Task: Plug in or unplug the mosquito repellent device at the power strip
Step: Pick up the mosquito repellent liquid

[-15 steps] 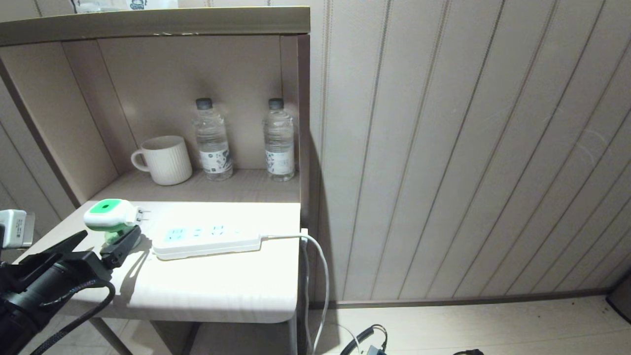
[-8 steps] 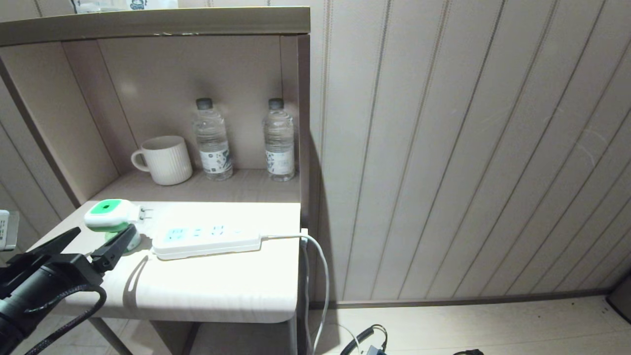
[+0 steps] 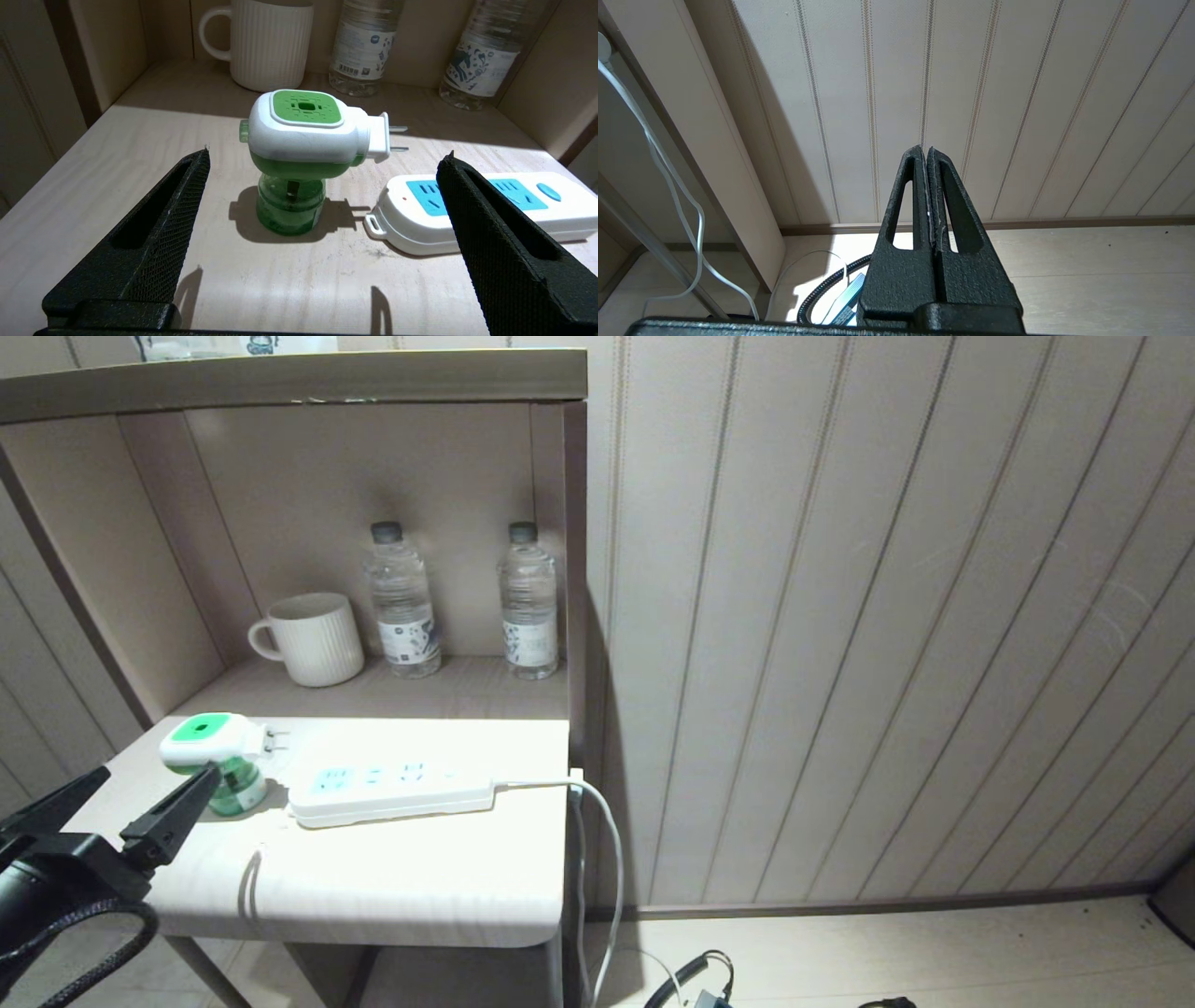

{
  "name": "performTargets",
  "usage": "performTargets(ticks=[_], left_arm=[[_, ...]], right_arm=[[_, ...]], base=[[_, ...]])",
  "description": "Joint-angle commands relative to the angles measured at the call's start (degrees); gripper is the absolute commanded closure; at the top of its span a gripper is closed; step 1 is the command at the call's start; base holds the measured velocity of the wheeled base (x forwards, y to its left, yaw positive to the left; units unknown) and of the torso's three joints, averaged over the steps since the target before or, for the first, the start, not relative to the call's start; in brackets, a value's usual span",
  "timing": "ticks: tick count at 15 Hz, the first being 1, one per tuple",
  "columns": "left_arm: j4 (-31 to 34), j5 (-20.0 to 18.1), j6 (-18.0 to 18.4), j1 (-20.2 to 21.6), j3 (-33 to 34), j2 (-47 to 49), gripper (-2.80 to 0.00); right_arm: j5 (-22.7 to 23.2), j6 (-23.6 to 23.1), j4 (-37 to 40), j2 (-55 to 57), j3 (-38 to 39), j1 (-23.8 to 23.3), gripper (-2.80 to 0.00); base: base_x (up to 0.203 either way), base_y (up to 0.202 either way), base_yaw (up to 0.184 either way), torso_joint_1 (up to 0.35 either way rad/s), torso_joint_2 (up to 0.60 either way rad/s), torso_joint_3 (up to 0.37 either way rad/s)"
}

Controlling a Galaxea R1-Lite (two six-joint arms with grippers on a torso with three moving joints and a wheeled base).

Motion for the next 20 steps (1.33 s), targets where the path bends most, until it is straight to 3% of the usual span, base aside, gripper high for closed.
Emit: performTargets(ticks=[1, 3, 5, 6, 7, 8, 13, 16, 20], left_arm=[[7.80, -0.05, -0.09, 0.03, -1.75, -10.10, -2.80], [22.04, -0.05, -0.13, 0.03, -7.32, -18.36, -2.80], [42.25, -0.05, -0.19, 0.03, -15.69, -27.27, -2.80], [52.65, -0.09, -0.21, 0.03, -20.17, -30.76, 0.00], [62.54, -0.18, -0.28, 0.01, -25.14, -33.64, 0.00], [68.53, -0.31, -0.49, -0.02, -29.05, -35.32, 0.00], [74.60, -2.17, -3.63, -0.06, -39.58, -35.76, 0.00], [86.11, -2.52, -3.59, -0.06, -48.23, -34.37, 0.00], [107.52, -3.63, 2.07, -0.16, -60.99, -32.29, 0.00]], right_arm=[[-0.02, 0.01, 0.01, 0.06, 0.00, 0.08, 0.00], [-0.02, 0.01, 0.01, 0.06, 0.00, 0.08, 0.00], [-0.02, 0.01, 0.01, 0.06, 0.00, 0.08, 0.00], [-0.02, 0.01, 0.01, 0.06, 0.00, 0.08, 0.00], [-0.02, 0.01, 0.01, 0.06, 0.00, 0.08, 0.00], [-0.02, 0.01, 0.01, 0.06, 0.00, 0.08, 0.00], [-0.02, 0.01, 0.01, -0.03, 0.00, 0.08, 0.00], [-0.02, 0.01, 0.01, -0.03, 0.00, 0.08, 0.00], [-0.02, 0.01, 0.01, -0.03, 0.00, 0.08, 0.00]], base=[[0.000, 0.000, 0.000, 0.000, 0.00, 0.000], [0.000, 0.000, 0.000, 0.000, 0.00, 0.000], [0.000, 0.000, 0.000, 0.000, 0.00, 0.000], [0.000, 0.000, 0.000, 0.000, 0.00, 0.000], [0.000, 0.000, 0.000, 0.000, 0.00, 0.000], [0.000, 0.000, 0.000, 0.000, 0.00, 0.000], [0.000, 0.000, 0.000, 0.000, 0.00, 0.000], [0.000, 0.000, 0.000, 0.000, 0.00, 0.000], [0.000, 0.000, 0.000, 0.000, 0.00, 0.000]])
